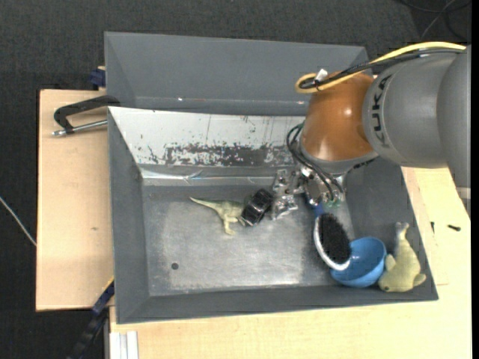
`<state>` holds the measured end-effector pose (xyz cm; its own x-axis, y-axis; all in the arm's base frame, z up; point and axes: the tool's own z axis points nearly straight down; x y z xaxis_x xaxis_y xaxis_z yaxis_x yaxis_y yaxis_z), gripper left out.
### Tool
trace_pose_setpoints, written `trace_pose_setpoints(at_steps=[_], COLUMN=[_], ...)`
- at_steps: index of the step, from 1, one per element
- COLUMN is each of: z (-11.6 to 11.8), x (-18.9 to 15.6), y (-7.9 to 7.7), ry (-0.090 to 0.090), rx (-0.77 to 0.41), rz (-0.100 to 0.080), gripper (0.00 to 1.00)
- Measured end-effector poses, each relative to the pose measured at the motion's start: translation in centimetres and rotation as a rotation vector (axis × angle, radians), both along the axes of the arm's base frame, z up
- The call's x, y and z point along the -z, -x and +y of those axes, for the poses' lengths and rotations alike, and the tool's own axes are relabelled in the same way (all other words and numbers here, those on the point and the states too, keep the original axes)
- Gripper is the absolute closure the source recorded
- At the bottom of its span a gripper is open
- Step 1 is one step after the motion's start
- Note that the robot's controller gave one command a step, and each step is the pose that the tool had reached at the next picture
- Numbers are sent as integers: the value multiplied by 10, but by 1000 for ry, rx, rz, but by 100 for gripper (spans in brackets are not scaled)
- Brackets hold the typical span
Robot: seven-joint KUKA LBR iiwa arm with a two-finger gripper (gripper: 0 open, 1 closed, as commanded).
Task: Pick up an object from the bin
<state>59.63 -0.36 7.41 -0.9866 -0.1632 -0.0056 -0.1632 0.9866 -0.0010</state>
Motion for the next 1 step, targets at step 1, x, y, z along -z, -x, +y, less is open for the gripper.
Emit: trace_pose_setpoints(at_steps=[1], z=[13], x=[-145], y=[13], ry=[0], rx=[-200], rz=[-9], gripper=[100])
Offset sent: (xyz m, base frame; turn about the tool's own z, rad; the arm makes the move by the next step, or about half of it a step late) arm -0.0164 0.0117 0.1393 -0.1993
